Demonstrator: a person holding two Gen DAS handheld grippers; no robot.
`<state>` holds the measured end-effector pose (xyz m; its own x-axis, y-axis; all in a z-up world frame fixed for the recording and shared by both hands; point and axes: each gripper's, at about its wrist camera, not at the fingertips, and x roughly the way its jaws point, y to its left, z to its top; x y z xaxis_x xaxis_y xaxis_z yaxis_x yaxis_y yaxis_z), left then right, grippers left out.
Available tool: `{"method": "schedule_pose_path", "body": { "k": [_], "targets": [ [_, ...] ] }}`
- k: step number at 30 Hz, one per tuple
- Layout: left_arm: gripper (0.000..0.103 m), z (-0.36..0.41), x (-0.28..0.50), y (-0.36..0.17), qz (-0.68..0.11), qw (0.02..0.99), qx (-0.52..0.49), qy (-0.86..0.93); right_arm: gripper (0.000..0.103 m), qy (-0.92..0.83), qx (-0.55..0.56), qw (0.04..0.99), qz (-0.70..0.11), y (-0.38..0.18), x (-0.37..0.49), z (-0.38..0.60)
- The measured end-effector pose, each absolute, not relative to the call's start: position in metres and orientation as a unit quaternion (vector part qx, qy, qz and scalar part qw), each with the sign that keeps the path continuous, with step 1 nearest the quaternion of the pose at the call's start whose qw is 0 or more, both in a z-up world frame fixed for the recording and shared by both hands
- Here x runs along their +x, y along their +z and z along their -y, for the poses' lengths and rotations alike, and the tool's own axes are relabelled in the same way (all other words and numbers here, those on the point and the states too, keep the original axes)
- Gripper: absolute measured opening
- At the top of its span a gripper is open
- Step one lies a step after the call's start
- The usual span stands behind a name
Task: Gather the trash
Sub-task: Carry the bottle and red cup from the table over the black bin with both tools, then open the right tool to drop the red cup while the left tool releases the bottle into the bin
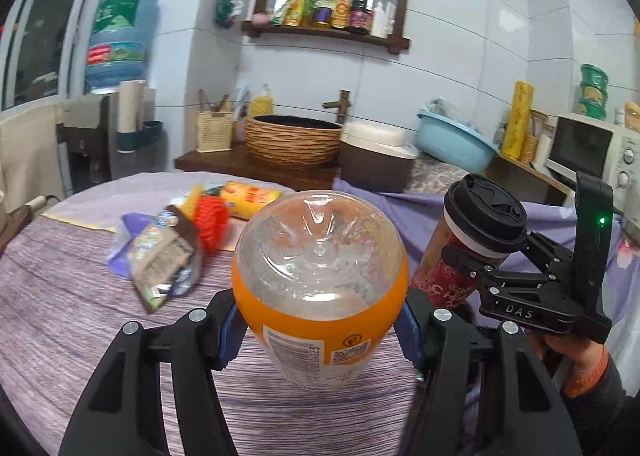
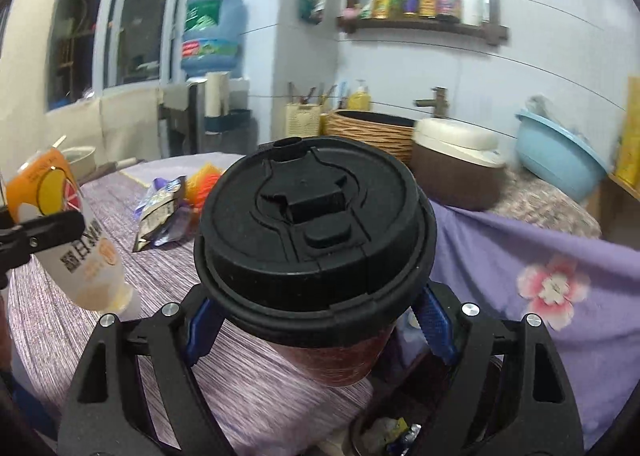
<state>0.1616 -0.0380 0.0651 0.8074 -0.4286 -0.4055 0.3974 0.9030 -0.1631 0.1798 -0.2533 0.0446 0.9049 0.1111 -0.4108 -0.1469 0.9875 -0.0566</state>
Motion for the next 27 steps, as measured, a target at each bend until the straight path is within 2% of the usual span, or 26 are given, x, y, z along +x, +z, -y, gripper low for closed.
{"method": "schedule_pose_path", "body": {
  "k": [7, 13, 27],
  "targets": [
    [0.061, 0.097, 0.164, 0.060, -0.229, 0.935, -0.027, -0.269, 0.081, -0.011, -0.015, 0.977, -0.211, 0.033, 0.144, 0.318],
    [0.061, 0.151, 0.167, 0.047, -0.245, 0.916, -0.016, -0.316, 0.081, -0.077, 0.002, 0.969, -0.236, 0.002, 0.131, 0.372],
    [0.061, 0.235, 0.177, 0.000, -0.291, 0.889, 0.021, -0.353, 0.081, -0.104, 0.077, 0.933, -0.336, -0.136, 0.175, 0.441]
  ]
}}
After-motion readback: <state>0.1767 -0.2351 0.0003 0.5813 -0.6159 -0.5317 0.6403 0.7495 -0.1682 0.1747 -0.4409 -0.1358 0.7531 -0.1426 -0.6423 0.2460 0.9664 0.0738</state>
